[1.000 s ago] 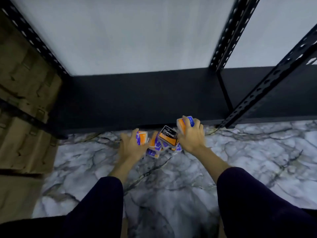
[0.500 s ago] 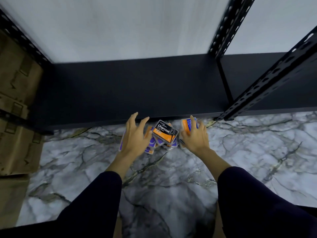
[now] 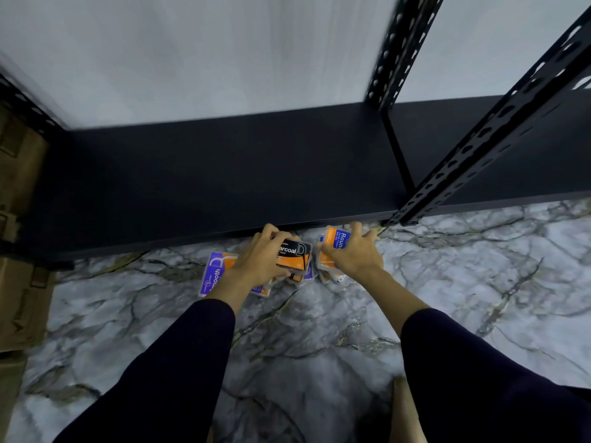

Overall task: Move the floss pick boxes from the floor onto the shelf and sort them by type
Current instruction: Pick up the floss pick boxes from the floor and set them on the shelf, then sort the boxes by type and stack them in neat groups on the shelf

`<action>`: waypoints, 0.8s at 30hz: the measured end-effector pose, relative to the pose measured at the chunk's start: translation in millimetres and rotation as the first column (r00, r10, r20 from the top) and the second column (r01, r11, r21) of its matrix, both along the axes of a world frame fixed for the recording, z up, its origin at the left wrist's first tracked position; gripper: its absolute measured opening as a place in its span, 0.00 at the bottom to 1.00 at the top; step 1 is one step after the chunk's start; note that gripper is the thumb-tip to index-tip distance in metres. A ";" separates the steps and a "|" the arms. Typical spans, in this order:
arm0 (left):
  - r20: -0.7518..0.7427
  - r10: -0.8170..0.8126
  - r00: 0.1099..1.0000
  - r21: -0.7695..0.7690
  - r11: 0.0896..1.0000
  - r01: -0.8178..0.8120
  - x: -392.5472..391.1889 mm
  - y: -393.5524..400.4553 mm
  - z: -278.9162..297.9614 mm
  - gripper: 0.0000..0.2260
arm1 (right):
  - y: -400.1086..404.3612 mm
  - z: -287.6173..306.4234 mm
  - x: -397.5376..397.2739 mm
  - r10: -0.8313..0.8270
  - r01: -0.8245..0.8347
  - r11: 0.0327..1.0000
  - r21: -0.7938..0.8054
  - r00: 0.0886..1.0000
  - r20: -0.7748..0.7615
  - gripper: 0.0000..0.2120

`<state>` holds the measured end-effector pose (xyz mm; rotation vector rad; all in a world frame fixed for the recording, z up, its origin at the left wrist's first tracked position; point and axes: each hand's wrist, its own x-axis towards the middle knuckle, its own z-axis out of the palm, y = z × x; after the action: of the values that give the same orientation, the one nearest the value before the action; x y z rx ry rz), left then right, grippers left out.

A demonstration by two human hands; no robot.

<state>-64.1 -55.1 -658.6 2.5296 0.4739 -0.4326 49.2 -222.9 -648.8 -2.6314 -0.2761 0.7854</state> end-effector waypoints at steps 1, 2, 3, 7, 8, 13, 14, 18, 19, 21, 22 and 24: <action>0.026 0.021 0.999 -0.001 1.000 -0.020 -0.7 -0.6 -0.5 0.32 | 1.1 -1.1 -2.2 -0.019 0.019 0.999 -0.042 1.000 0.012 0.43; 0.055 0.039 0.998 -0.002 0.999 -0.039 -1.8 -1.2 -0.8 0.31 | 2.9 -1.8 -4.7 -0.042 0.043 0.997 -0.065 0.999 0.017 0.46; 0.082 0.053 0.995 0.002 0.999 -0.053 -3.4 -1.9 -0.2 0.30 | 5.4 -2.5 -6.8 -0.069 0.070 0.996 -0.063 0.997 0.018 0.48; 0.137 0.129 0.982 0.025 0.991 -0.133 -10.7 -1.2 8.3 0.29 | 13.0 -0.3 -14.5 -0.089 0.094 0.994 -0.051 0.992 0.089 0.44; 0.148 0.154 0.977 0.010 0.987 -0.157 -12.6 0.1 12.1 0.29 | 13.3 3.1 -16.0 -0.088 0.094 0.995 -0.040 0.989 0.115 0.42; 0.237 0.308 0.921 -0.132 0.950 -0.283 -19.7 6.5 50.8 0.37 | 12.0 46.8 -19.9 -0.135 0.096 0.963 0.254 0.981 0.141 0.31; 0.257 0.323 0.911 -0.145 0.945 -0.294 -20.1 7.1 61.9 0.38 | 12.3 59.2 -19.5 -0.128 0.077 0.951 0.300 0.980 0.155 0.29; 0.378 0.363 0.852 -0.195 0.931 -0.309 -24.9 6.5 123.6 0.41 | 17.3 127.3 -18.8 -0.102 -0.004 0.906 0.423 0.968 0.229 0.28; 0.415 0.368 0.832 -0.210 0.928 -0.306 -26.7 6.1 142.3 0.41 | 18.5 147.5 -19.0 -0.100 -0.027 0.889 0.457 0.962 0.253 0.28; 0.494 0.372 0.786 -0.231 0.927 -0.294 -31.5 5.0 182.0 0.41 | 20.2 188.9 -21.3 -0.103 -0.085 0.847 0.524 0.942 0.320 0.27; 0.537 0.373 0.757 -0.238 0.927 -0.289 -34.4 3.9 202.7 0.40 | 20.5 210.6 -23.6 -0.110 -0.114 0.832 0.544 0.926 0.362 0.26; 0.623 0.366 0.691 -0.237 0.930 -0.280 -40.7 1.2 244.7 0.38 | 20.4 254.3 -29.6 -0.119 -0.182 0.819 0.544 0.874 0.471 0.24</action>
<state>-104.8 -53.9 -413.9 2.2057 0.5676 0.5534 19.6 -202.6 -394.6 -2.1816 -0.5944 -0.0087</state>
